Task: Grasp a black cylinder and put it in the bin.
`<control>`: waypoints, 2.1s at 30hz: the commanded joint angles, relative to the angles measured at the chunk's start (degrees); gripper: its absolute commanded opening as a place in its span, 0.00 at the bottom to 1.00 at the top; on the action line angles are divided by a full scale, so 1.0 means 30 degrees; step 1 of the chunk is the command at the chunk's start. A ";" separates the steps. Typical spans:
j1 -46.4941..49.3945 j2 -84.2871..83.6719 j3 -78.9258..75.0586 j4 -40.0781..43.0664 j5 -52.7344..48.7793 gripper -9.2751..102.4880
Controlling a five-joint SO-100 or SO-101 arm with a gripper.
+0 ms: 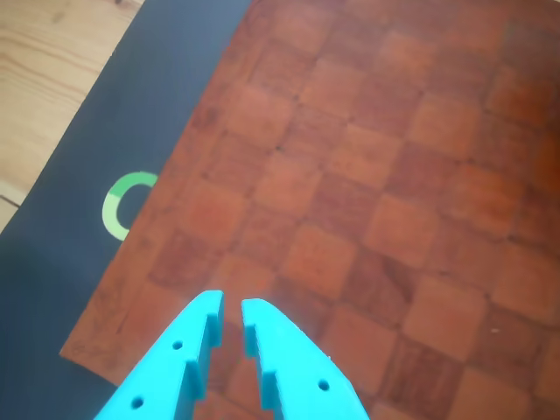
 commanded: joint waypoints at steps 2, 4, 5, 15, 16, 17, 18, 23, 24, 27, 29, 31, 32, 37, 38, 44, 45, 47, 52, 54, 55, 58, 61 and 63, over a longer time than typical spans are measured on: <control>-0.0439 0.2314 0.1377 0.0059 0.0615 0.08; -0.0674 0.3398 0.2168 0.0059 0.0791 0.08; -0.0732 0.3574 0.2402 -0.0029 0.0820 0.08; -0.1025 0.3457 0.3545 0.0088 0.1025 0.08; -0.1025 0.3457 0.3838 0.0088 0.1025 0.08; -0.1025 0.3457 0.4072 0.0059 0.1025 0.08; -0.1055 0.3457 0.4248 0.0059 0.1025 0.08; -0.1055 0.3457 0.4893 0.0029 0.0732 0.08; -0.1055 0.3457 0.5068 -0.0029 0.0732 0.08; -0.1172 0.3428 0.5244 -0.0117 0.0674 0.08; -0.1465 0.3428 0.5244 -0.0176 0.0674 0.08; -0.1553 0.3428 0.5244 -0.0176 0.0703 0.08; -0.1553 0.3428 0.5244 -0.0176 0.0703 0.08; -0.1641 0.3428 0.5244 -0.0176 0.0703 0.08; -0.1641 0.3428 0.5244 -0.0176 0.0703 0.08; -0.1611 0.3428 0.5244 -0.0176 0.0703 0.09; -0.1611 0.3428 0.5244 -0.0176 0.0703 0.09; -0.1611 0.3428 0.5244 -0.0176 0.0703 0.09; -0.1582 0.3428 0.5244 -0.0176 0.0703 0.09; -0.1436 0.3428 0.5244 -0.0176 0.0703 0.09; -0.1436 0.3428 0.5244 -0.0088 0.0703 0.09; -0.1465 0.3428 0.5244 -0.0088 0.0703 0.09; -0.1436 0.3428 0.5244 -0.0088 0.0703 0.09; -0.1436 0.3428 0.5244 -0.0088 0.0703 0.09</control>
